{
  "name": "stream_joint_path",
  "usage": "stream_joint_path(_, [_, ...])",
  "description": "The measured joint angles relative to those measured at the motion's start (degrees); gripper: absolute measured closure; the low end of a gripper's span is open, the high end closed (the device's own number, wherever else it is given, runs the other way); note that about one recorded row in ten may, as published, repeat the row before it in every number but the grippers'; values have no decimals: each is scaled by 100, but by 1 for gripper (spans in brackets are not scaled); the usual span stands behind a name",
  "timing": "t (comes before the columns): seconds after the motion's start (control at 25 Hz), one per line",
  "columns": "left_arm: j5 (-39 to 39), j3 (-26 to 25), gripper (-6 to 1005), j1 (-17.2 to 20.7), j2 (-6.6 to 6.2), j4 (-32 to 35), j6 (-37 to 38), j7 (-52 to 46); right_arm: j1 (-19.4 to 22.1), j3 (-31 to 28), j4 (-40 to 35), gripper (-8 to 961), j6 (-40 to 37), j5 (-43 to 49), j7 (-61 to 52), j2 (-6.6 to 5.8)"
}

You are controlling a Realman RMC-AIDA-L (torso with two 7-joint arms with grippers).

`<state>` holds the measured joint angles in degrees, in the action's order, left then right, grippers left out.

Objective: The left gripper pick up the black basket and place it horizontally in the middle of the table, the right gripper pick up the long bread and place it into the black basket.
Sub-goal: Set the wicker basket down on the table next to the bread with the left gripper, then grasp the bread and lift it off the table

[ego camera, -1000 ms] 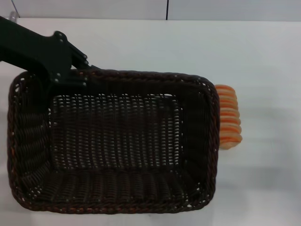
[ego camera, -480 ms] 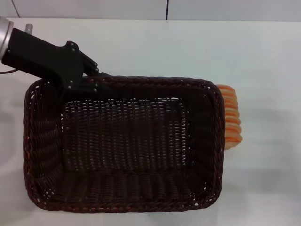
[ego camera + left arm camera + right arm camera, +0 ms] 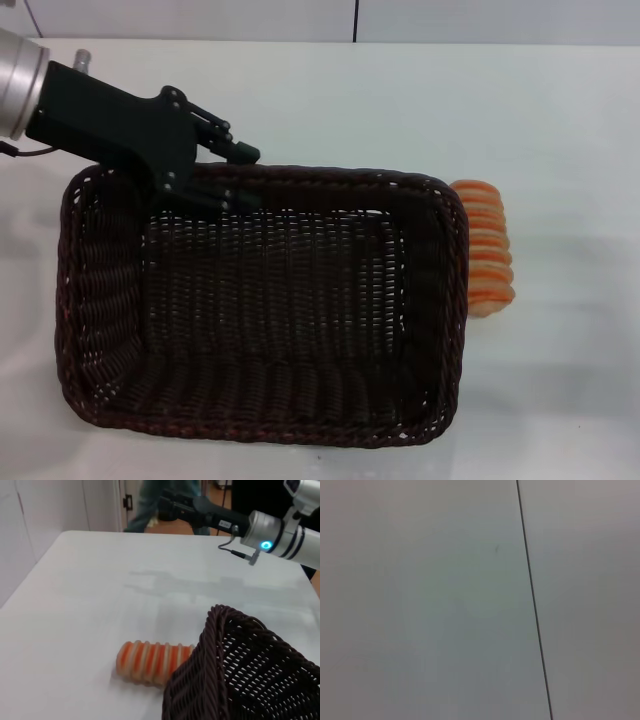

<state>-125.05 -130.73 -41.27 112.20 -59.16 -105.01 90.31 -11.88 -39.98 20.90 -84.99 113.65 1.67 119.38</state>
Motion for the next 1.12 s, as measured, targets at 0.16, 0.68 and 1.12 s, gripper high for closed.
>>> stream_joint_path(0.16, [40, -102, 600, 20, 47, -35, 180, 42, 41, 10, 8, 387, -50, 0, 0, 2])
stream_joint_path(0.68, [1831, -1921, 452, 550, 219, 2, 1041, 352, 55, 651, 274, 387, -11, 6, 0, 3])
stream_joint_path(1.12, [4502, -2413, 389, 2239, 540, 870, 2328, 1253, 283, 1557, 1014, 386, 109, -31, -72, -6])
